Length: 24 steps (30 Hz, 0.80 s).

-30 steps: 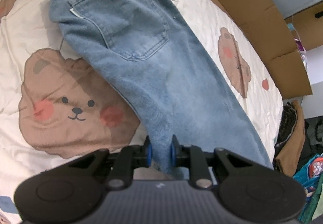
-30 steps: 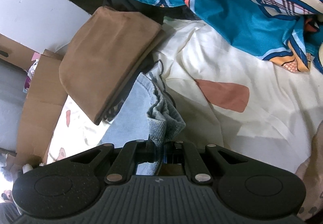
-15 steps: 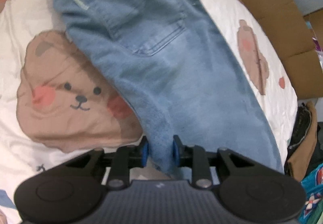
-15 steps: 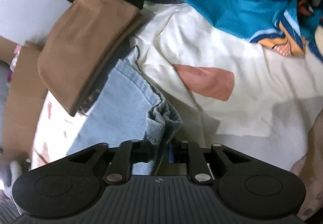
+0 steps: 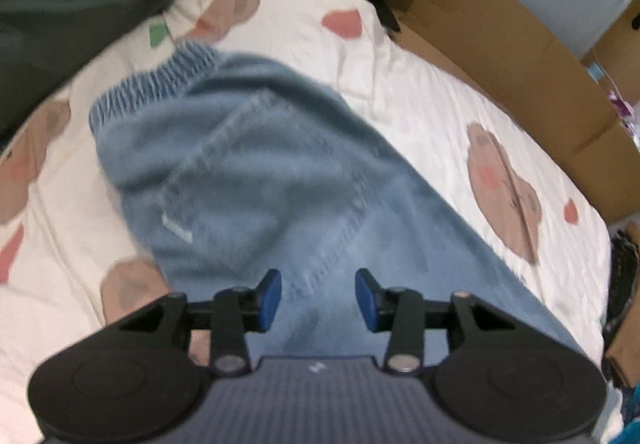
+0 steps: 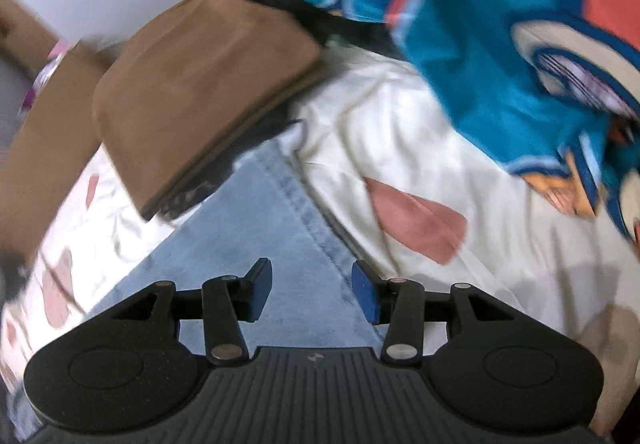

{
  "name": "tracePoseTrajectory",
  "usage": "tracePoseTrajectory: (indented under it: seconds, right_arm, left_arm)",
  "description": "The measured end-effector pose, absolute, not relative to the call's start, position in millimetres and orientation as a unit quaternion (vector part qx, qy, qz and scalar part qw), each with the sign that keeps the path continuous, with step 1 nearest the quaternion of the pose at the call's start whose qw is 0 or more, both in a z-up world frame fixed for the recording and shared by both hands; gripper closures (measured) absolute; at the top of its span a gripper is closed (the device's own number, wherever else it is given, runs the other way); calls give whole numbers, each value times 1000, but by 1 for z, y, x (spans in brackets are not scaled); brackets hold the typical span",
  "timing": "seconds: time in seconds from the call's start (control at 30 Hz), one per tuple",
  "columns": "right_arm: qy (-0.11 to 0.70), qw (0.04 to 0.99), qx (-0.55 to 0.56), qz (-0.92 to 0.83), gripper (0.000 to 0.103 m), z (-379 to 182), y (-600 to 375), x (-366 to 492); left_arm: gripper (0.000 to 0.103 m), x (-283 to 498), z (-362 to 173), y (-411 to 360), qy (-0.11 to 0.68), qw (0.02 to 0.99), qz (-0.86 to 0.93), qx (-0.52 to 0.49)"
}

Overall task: Fold clothes
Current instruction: 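Open both grippers and lay the jeans flat on the sheet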

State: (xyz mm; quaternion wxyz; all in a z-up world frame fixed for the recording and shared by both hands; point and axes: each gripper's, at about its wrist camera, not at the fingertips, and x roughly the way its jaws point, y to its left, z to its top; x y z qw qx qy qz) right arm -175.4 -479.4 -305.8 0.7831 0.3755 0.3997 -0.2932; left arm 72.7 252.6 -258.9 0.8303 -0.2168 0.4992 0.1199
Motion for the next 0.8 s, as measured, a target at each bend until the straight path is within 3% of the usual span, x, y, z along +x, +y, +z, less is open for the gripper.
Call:
tracePoseTrajectory:
  seconds: [0.8]
  right_arm:
    - [510,813,216,-180,51,-340,-405,-55]
  left_arm:
    - [62,182,-306,320,473,847,172,-173]
